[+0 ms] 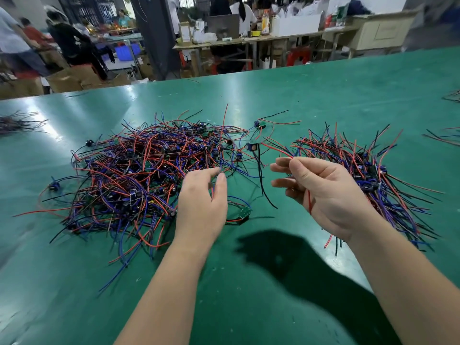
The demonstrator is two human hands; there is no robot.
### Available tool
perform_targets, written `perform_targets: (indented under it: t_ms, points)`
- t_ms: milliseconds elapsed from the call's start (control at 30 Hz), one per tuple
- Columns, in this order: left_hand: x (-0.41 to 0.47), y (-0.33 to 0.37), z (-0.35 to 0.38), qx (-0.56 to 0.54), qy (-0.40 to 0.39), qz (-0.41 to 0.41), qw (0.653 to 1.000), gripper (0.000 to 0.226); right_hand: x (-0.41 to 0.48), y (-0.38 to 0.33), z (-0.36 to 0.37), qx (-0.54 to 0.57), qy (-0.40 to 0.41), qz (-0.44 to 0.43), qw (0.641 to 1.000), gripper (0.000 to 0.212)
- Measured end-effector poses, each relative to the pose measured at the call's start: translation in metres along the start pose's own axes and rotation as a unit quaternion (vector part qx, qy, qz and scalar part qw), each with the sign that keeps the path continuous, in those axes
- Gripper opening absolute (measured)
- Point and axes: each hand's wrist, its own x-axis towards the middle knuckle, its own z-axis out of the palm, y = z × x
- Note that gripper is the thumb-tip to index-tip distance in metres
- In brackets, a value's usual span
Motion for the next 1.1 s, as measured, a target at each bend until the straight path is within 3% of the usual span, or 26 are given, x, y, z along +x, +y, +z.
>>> perform_targets:
  t_ms: [167, 300, 400, 567, 667, 800, 933, 1100]
  points:
    - [-0.007, 0.022, 0.001, -0.264, -0.099, -0.006, 0.959, 0.021, -0.003, 0.004, 0.005, -0.015, -0.038, 0.005, 0.999, 0.020]
    - [-0.007, 0.032, 0.001, -0.479, -0.154, -0.124, 0.855, 0.030, -0.004, 0.006, 0.007, -0.053, -0.066, 0.005, 0.996, 0.024]
    - [-0.001, 0.032, -0.002, -0.547, -0.125, -0.200, 0.803, 0.050, -0.005, 0.007, 0.006, -0.095, -0.083, -0.002, 0.992, 0.025]
    - [-0.002, 0.032, -0.005, -0.554, -0.108, -0.193, 0.803, 0.016, -0.006, 0.006, 0.001, -0.180, -0.116, 0.005, 0.977, 0.018]
    - [-0.002, 0.032, -0.006, -0.561, -0.113, -0.190, 0.798, 0.029, -0.007, 0.004, -0.002, -0.228, -0.125, 0.021, 0.966, 0.024]
    - [-0.004, 0.033, -0.007, -0.544, -0.123, -0.174, 0.812, 0.023, -0.004, 0.002, -0.002, -0.253, -0.089, 0.025, 0.963, 0.023]
    - [-0.009, 0.030, -0.003, -0.398, -0.139, -0.058, 0.905, 0.016, 0.000, 0.001, -0.003, -0.179, -0.030, 0.017, 0.983, 0.033]
    - [-0.019, 0.029, 0.005, -0.276, -0.146, 0.055, 0.948, 0.020, -0.002, 0.005, 0.005, -0.130, -0.024, -0.026, 0.991, 0.025]
